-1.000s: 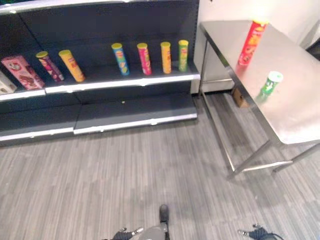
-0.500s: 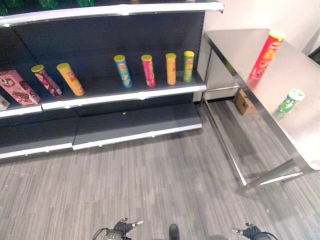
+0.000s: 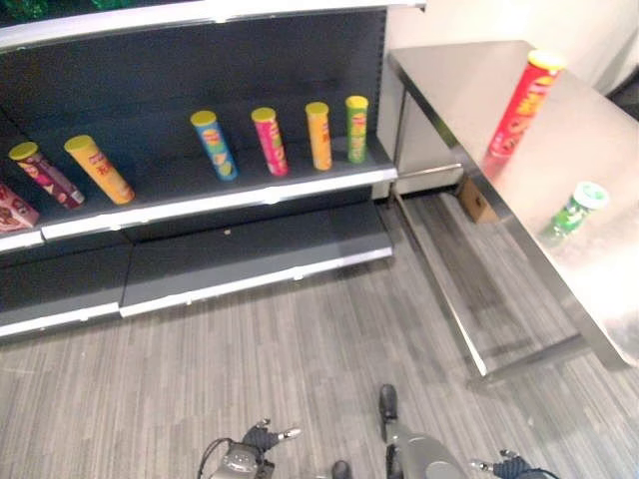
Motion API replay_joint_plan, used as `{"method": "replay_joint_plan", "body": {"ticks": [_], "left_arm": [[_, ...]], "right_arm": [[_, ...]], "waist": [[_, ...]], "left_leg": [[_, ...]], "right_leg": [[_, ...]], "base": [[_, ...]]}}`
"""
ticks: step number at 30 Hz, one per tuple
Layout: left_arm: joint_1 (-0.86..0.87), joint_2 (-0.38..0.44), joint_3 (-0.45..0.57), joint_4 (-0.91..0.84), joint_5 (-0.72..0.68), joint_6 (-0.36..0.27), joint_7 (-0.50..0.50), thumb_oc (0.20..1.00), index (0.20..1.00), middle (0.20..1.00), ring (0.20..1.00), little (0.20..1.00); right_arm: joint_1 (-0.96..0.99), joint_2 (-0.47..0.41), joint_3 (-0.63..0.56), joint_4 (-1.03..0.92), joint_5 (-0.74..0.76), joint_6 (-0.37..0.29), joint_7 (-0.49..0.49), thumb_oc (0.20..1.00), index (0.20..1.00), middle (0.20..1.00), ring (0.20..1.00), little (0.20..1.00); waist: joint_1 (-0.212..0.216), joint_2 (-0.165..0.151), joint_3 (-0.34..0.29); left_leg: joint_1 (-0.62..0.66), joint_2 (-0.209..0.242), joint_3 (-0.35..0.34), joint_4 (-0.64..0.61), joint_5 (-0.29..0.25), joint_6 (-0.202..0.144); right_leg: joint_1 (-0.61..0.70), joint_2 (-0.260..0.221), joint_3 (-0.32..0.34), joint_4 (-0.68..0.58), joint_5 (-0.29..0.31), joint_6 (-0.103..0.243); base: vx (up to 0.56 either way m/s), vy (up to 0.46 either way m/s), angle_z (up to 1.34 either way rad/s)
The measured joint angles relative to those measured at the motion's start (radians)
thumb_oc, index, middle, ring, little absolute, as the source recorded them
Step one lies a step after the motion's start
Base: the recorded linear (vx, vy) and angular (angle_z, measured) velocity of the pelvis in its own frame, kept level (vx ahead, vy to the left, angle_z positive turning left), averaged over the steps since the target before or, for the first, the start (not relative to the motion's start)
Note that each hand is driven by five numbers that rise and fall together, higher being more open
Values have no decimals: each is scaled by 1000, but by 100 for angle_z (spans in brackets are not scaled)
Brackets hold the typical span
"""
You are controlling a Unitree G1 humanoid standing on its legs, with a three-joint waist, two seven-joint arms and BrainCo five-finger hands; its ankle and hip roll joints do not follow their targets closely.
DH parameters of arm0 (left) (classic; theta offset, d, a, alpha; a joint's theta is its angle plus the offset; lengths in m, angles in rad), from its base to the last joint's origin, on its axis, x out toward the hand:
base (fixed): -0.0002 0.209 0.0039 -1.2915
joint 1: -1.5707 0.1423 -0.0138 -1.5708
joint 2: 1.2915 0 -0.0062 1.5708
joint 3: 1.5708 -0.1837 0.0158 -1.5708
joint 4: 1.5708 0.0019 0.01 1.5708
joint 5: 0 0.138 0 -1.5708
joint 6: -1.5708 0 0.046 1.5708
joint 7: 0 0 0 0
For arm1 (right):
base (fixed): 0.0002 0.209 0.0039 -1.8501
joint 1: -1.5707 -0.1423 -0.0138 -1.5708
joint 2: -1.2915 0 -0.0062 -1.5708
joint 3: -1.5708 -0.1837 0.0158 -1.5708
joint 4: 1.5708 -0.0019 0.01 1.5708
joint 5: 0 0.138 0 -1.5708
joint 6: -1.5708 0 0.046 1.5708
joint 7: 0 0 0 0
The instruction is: Put the goods on the table back onto the shelves and tidy them up.
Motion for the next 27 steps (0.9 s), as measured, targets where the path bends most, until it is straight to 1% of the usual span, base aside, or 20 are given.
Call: {"method": "replay_joint_plan", "body": {"ticks": [1,3,4,9,11,12,14,15,16,17,18,19,20,21,22,23,24,25,26,27], "left_arm": [[8,-4,0,0,2,0,0,1000,1000,1000,1000,1000],[17,-6,2,10,4,1,0,1000,1000,1000,1000,1000],[19,-7,4,8,4,0,0,1000,1000,1000,1000,1000],[29,-11,9,8,4,2,1,1000,1000,1000,1000,1000],[29,-15,17,10,3,3,2,1000,1000,1000,1000,1000],[25,-15,27,9,1,3,3,1000,1000,1000,1000,1000],[37,-17,39,13,-1,6,3,1000,1000,1000,1000,1000],[25,-9,57,8,-6,4,3,1000,1000,1000,1000,1000],[49,-22,48,10,-8,7,1,1000,1000,1000,1000,1000],[63,-23,46,9,-15,6,3,1000,1000,1000,1000,1000],[60,-19,56,10,-46,8,1,1000,1000,1000,1000,1000],[61,-10,55,11,-50,13,0,1000,1000,1000,1000,1000],[56,-5,56,8,-53,14,1,1000,1000,1000,1000,1000],[54,-9,57,7,-54,7,4,1000,1000,1000,1000,1000],[39,-8,53,20,-54,10,5,1000,1000,1000,1000,1000],[35,-20,35,28,-54,10,0,1000,1000,1000,1000,1000],[33,-19,31,26,-54,8,-1,1000,1000,1000,1000,1000],[42,-23,33,29,-54,8,0,1000,1000,1000,1000,1000],[61,-30,52,37,-54,4,0,1000,1000,1000,1000,1000],[56,-40,44,43,-55,13,-1,1000,1000,1000,1000,1000]], "right_arm": [[-7,-9,0,0,0,0,0,1000,1000,1000,1000,1000],[-37,-23,1,-4,0,-2,0,1000,1000,1000,1000,1000],[-51,-31,0,-20,0,-6,-1,1000,1000,1000,1000,1000],[-63,-47,2,-39,0,-13,0,1000,1000,1000,1000,1000],[-49,-45,2,-37,0,-13,0,1000,1000,1000,1000,1000],[-38,-42,4,-34,0,-12,2,1000,1000,1000,1000,1000],[-24,-48,2,-33,0,-12,1,1000,1000,1000,1000,1000],[-32,-33,2,4,0,-11,4,1000,1000,1000,1000,1000],[-40,-46,-1,20,0,-6,4,1000,1000,1000,1000,1000],[-41,-49,-8,20,0,-5,2,1000,1000,1000,1000,1000],[-43,-37,1,44,1,-2,-1,1000,1000,1000,1000,1000],[-47,-19,6,46,2,-2,1,1000,1000,1000,1000,1000],[-58,-10,5,52,4,-4,1,1000,1000,1000,1000,1000],[-80,-29,5,46,4,-2,0,1000,1000,1000,1000,1000],[-83,-37,5,43,4,-1,-1,1000,1000,1000,1000,1000],[-67,-45,5,41,3,-3,-1,1000,1000,1000,1000,1000],[-60,-43,4,42,3,-1,-1,1000,1000,1000,1000,1000],[-52,-44,3,47,3,-2,-1,1000,1000,1000,1000,1000],[-51,-68,3,24,-1,-10,-2,1000,1000,1000,1000,1000],[-36,-73,1,23,0,-6,-3,1000,1000,1000,1000,1000]], "waist": [[0,13,-6],[1,47,-27],[6,49,-36],[4,74,-48],[2,77,-45],[5,66,-42],[1,67,-42],[4,29,-18],[40,46,-10],[39,37,-2],[33,28,6],[29,-6,7],[32,0,-1],[35,21,7],[25,9,29],[9,7,22],[5,7,13],[8,28,4],[23,59,-20],[0,74,-22]], "left_leg": [[14,18,-5,-3,-11,-16],[45,72,-7,3,-31,-49],[45,87,4,26,-37,-58],[52,112,14,35,-41,-69],[36,119,20,82,-55,-100],[19,113,28,126,-65,-115],[1,116,29,186,-72,-128],[-188,113,36,541,-91,-181],[-370,171,9,869,10,-240],[-439,165,-20,990,58,-268],[-504,199,6,1063,97,-211],[-492,192,65,947,84,-176],[-465,191,97,701,92,-154],[-440,201,53,448,98,-160],[-390,185,13,261,109,-159],[-331,153,-50,19,131,-159],[-324,120,-56,-9,139,-148],[-320,119,-60,-9,140,-143],[-318,162,-71,8,130,-158],[-297,171,-52,16,145,-136]], "right_leg": [[18,14,-11,-2,18,-39],[62,58,-50,-6,-23,-70],[79,70,-62,-5,-40,-82],[91,97,-62,-6,-64,-94],[96,101,-62,-7,-76,-97],[101,94,-54,-6,-77,-96],[103,104,-58,-6,-84,-94],[102,85,-65,-6,-108,-80],[54,107,-67,149,-188,-109],[25,105,-71,215,-206,-151],[42,115,-72,198,-216,-169],[72,107,-61,120,-224,-126],[110,107,-63,63,-276,-27],[39,75,-38,287,-318,-148],[61,57,-61,284,-301,-163],[102,65,-67,198,-281,-117],[138,67,-63,127,-276,-73],[166,81,-66,99,-316,5],[90,66,-29,290,-341,-155],[128,81,-35,246,-332,-119]], "base": [[287,-199,42],[363,-263,47],[308,-240,38],[204,-197,1],[111,-149,1],[100,-178,-2],[80,-239,6],[15,-299,-19],[25,-240,-24],[62,-176,-34],[70,8,0],[84,36,-5],[82,61,-31],[89,66,-32],[172,119,-14],[208,140,8],[228,178,-3],[278,227,-86],[272,240,-63],[222,183,-48]]}}
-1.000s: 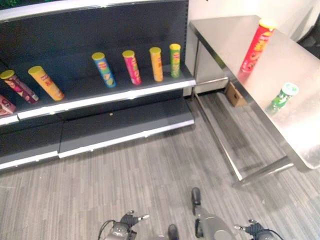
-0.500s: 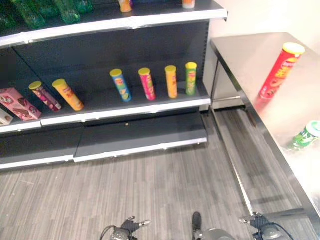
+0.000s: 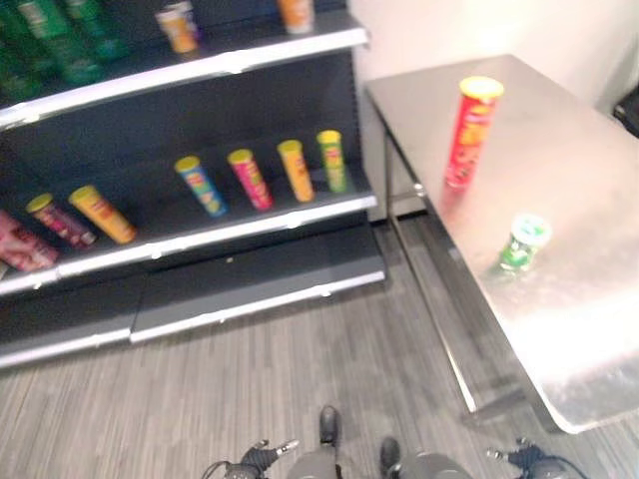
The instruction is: Put the goods on the table back onto the shelves and tidy them up.
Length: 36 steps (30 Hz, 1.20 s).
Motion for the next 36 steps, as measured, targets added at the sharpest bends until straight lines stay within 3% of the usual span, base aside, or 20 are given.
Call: {"method": "replay_joint_plan", "body": {"ticks": [2,6,8,12,17,19,21,22,24,25,29,30,31,32,34,36], "left_arm": [[29,2,-8,-16,0,-10,0,1000,1000,1000,1000,1000],[15,6,-6,-36,1,-6,0,1000,1000,1000,1000,1000],[12,7,-6,-37,1,-7,0,1000,1000,1000,1000,1000],[-12,23,-6,-37,1,-7,0,1000,1000,1000,1000,1000],[-9,53,-2,-36,4,-5,7,1000,1000,1000,1000,1000],[-15,66,-2,-36,5,-3,6,1000,1000,1000,1000,1000],[-22,73,-10,-35,10,0,7,1000,1000,1000,1000,1000],[-35,75,-10,-36,11,1,7,1000,1000,1000,1000,1000],[-61,83,-27,-36,12,1,5,1000,1000,1000,1000,1000],[-61,83,-26,-37,12,1,4,1000,1000,1000,1000,1000],[-65,97,-21,-36,10,0,3,1000,1000,1000,1000,1000],[-68,102,-5,-32,9,0,4,1000,1000,1000,1000,1000],[-68,107,5,-32,9,0,5,1000,1000,1000,1000,1000],[-60,117,14,-33,8,-5,6,1000,1000,1000,1000,1000],[-49,124,14,-35,7,-5,4,1000,1000,1000,1000,1000],[-32,118,11,-35,7,-8,4,1000,1000,1000,1000,1000]], "right_arm": [[38,7,3,10,0,2,2,1000,1000,1000,1000,1000],[26,18,3,11,-1,5,3,1000,1000,1000,1000,1000],[23,25,3,12,-1,5,3,1000,1000,1000,1000,1000],[2,37,3,8,-1,4,3,1000,1000,1000,1000,1000],[6,51,2,9,-1,6,3,1000,1000,1000,1000,1000],[9,63,1,11,-1,6,4,1000,1000,1000,1000,1000],[-3,66,1,12,-1,6,6,1000,1000,1000,1000,1000],[6,68,-1,17,0,3,7,1000,1000,1000,1000,1000],[-10,70,-12,22,3,7,14,1000,1000,1000,1000,1000],[-1,70,-20,23,5,7,16,1000,1000,1000,1000,1000],[42,60,-183,102,56,21,7,1000,1000,1000,1000,1000],[55,54,-231,128,74,20,1,1000,1000,1000,1000,1000],[63,44,-261,148,97,23,1,1000,1000,1000,1000,1000],[88,22,-277,189,120,25,-7,1000,1000,1000,1000,1000],[119,-25,-379,228,151,25,-1,1000,1000,1000,1000,1000],[140,-123,-406,255,171,24,-30,1000,1000,1000,1000,1000]], "waist": [[2,-21,-36],[0,-25,-39],[2,-32,-40],[2,-44,-36],[5,-48,-28],[2,-49,-22],[2,-37,-10],[-2,-52,-7],[-3,-53,32],[-10,-56,32],[-28,-62,30],[-29,-66,28],[-29,-71,26],[-28,-90,11],[-42,-111,-7],[-49,-104,-37]], "left_leg": [[77,-55,56,-6,4,8],[114,-90,66,-21,21,37],[137,-95,85,-21,22,39],[147,-110,95,-21,0,86],[147,-131,137,-21,-8,119],[147,-136,147,-21,-14,134],[152,-112,171,-18,-10,155],[156,-127,171,-21,-21,171],[167,-122,200,-21,-18,177],[165,-130,202,-22,-21,177],[156,-133,222,-21,-25,168],[155,-132,224,-22,-29,170],[159,-130,224,-22,-32,166],[171,-130,222,-22,-37,158],[186,-126,212,-22,-51,137],[197,-109,205,-22,-62,118]], "right_leg": [[53,-2,26,-105,42,12],[79,22,53,-218,130,-6],[93,23,65,-231,135,-1],[94,13,83,-244,143,28],[73,-15,112,-227,131,72],[38,-16,112,-156,128,85],[-44,-20,97,9,75,140],[-82,-39,99,89,68,151],[-198,-60,71,314,38,167],[-213,-78,71,337,17,166],[-165,-127,114,53,23,173],[-124,-132,116,-72,41,196],[-96,-138,114,-135,82,197],[-46,-141,107,-207,160,192],[-6,-142,80,-252,232,179],[5,-121,72,-249,241,155]], "base": [[199,236,-12],[130,201,-26],[90,167,-17],[59,172,-15],[35,153,-16],[-3,132,-23],[-43,101,-28],[-26,94,-27],[30,42,-26],[35,8,-13],[33,-66,-20],[42,-62,-9],[132,-132,-2],[133,-134,6],[80,-83,16],[86,-85,6]]}}
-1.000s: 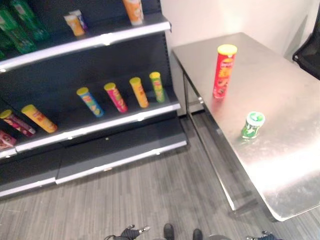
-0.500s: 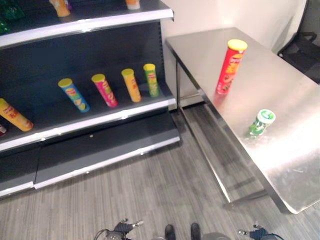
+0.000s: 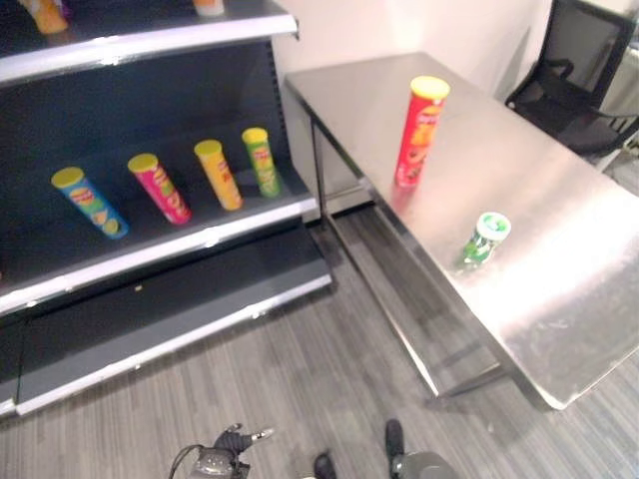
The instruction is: Put the goods on the table back onto the shelves and tidy them up.
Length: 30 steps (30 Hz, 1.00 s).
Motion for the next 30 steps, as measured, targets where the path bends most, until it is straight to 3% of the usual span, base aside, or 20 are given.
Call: {"method": "replay_joint_plan", "body": {"ticks": [1,2,3,5,10,13,18,23,25,30], "left_arm": [[0,0,0,-3,0,-1,0,1000,1000,1000,1000,1000],[5,-5,0,-12,1,1,-1,1000,1000,1000,1000,1000],[13,-32,-1,-12,2,-3,-1,1000,1000,1000,1000,1000],[18,-31,6,-6,2,-6,2,1000,1000,1000,1000,1000],[112,-55,49,-50,3,2,8,1000,1000,1000,1000,1000],[122,-54,48,-39,3,3,9,1000,1000,1000,1000,1000],[145,-54,39,-72,5,2,-13,1000,1000,1000,1000,1000],[148,-54,17,-81,5,-1,-37,1000,1000,1000,1000,1000],[128,-54,18,-86,5,-3,-40,1000,1000,1000,1000,1000],[131,-55,10,-75,4,-6,-39,1000,1000,1000,1000,1000]], "right_arm": [[5,-43,12,-12,5,-3,-13,1000,1000,1000,1000,1000],[6,-87,-189,-32,47,7,-6,1000,1000,1000,1000,1000],[54,-245,-359,-36,92,2,-46,1000,1000,1000,1000,1000],[72,-352,-424,-112,120,-8,-96,1000,1000,1000,1000,1000],[165,-393,-540,-786,47,-33,-285,1000,1000,1000,1000,1000],[138,-455,-520,-850,24,-92,-298,1000,1000,1000,1000,1000],[89,-540,-355,-1034,22,-138,-140,1000,1000,1000,1000,1000],[-69,-598,-79,-1151,-27,-162,14,1000,1000,1000,1000,1000],[-116,-602,20,-1150,-57,-179,67,1000,1000,1000,1000,1000],[-303,-595,226,-1092,-56,-176,126,1000,1000,1000,1000,1000]], "waist": [[-2,-7,-4],[-8,1,-8],[-25,14,-34],[-25,12,-36],[-56,10,-59],[-58,15,-70],[-30,24,-75],[-8,23,-72],[23,22,-71],[50,29,-50]], "left_leg": [[1,12,1,0,3,-7],[6,22,1,0,5,-27],[8,26,-25,0,3,-30],[23,33,-21,0,-2,-37],[22,35,-23,0,-9,-38],[21,33,-20,0,-8,-37],[19,35,-20,0,2,-38],[15,34,-38,0,13,-38],[9,35,-48,0,19,-38],[3,33,-78,0,25,-39]], "right_leg": [[1,11,0,1,2,-8],[11,19,-7,-3,-2,-16],[26,22,-36,2,-16,-18],[37,30,-30,2,-20,-18],[35,32,-23,-3,-28,-17],[33,30,-18,-3,-26,-18],[31,32,-22,-3,-24,-20],[35,30,-37,-3,-22,-21],[39,28,-55,-3,-24,-20],[45,25,-80,-3,-25,-20]], "base": [[122,-112,-4],[106,-73,32],[84,-62,35],[63,-53,8],[14,-51,-3],[-19,-61,-3],[-29,-51,2],[-35,-58,9],[-19,-47,25],[-13,-58,17]]}}
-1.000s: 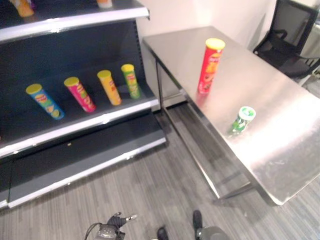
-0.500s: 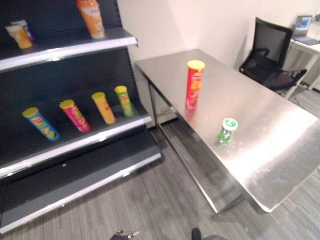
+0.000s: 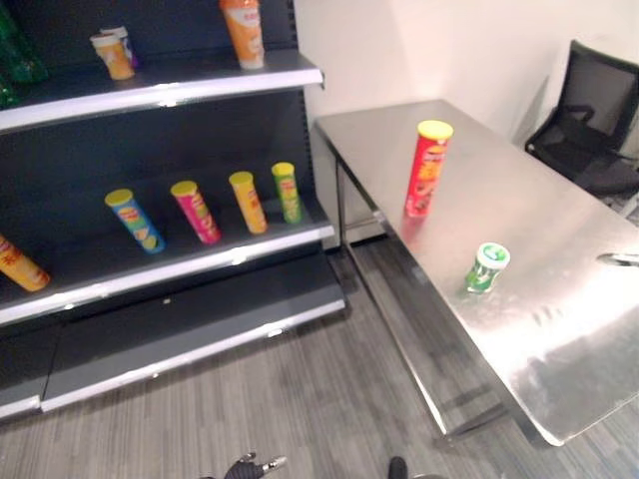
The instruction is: Put the goods on the table back onto the shelves and tidy them up.
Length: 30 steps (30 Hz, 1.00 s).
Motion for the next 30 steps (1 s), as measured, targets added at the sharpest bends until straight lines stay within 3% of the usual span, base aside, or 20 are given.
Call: {"method": "replay_joint_plan", "body": {"ticks": [5,13,22,24,30], "left_arm": [[-1,-1,-2,-1,0,-1,0,1000,1000,1000,1000,1000],[1,-2,-30,-4,6,-2,-14,1000,1000,1000,1000,1000],[4,-2,-38,-4,12,-4,-15,1000,1000,1000,1000,1000],[11,-3,-39,-17,12,-8,-16,1000,1000,1000,1000,1000],[31,-3,-40,-42,7,-15,-16,1000,1000,1000,1000,1000]], "right_arm": [[-15,10,39,-9,0,-2,39,1000,1000,1000,1000,1000],[-12,10,65,22,-4,-1,61,1000,1000,1000,1000,1000],[-13,13,107,29,-40,-2,82,1000,1000,1000,1000,1000],[-18,52,217,68,-70,1,104,1000,1000,1000,1000,1000],[-20,55,225,68,-87,0,104,1000,1000,1000,1000,1000]], "waist": [[25,8,22],[26,29,39],[26,33,39],[28,24,42],[29,27,41]], "left_leg": [[-6,-1,-41,0,7,1],[-4,-4,-99,0,12,-3],[-6,-3,-104,0,15,-5],[-6,-2,-103,0,15,-5],[-6,-3,-105,0,16,-5]], "right_leg": [[10,-4,-37,0,-9,-2],[39,-11,-100,0,-20,-6],[41,-10,-105,0,-24,-2],[41,-9,-106,0,-24,-2],[41,-10,-110,0,-20,-7]], "base": [[4,-45,25],[0,-40,22],[-6,-28,2],[0,0,0],[0,-1,1]]}}
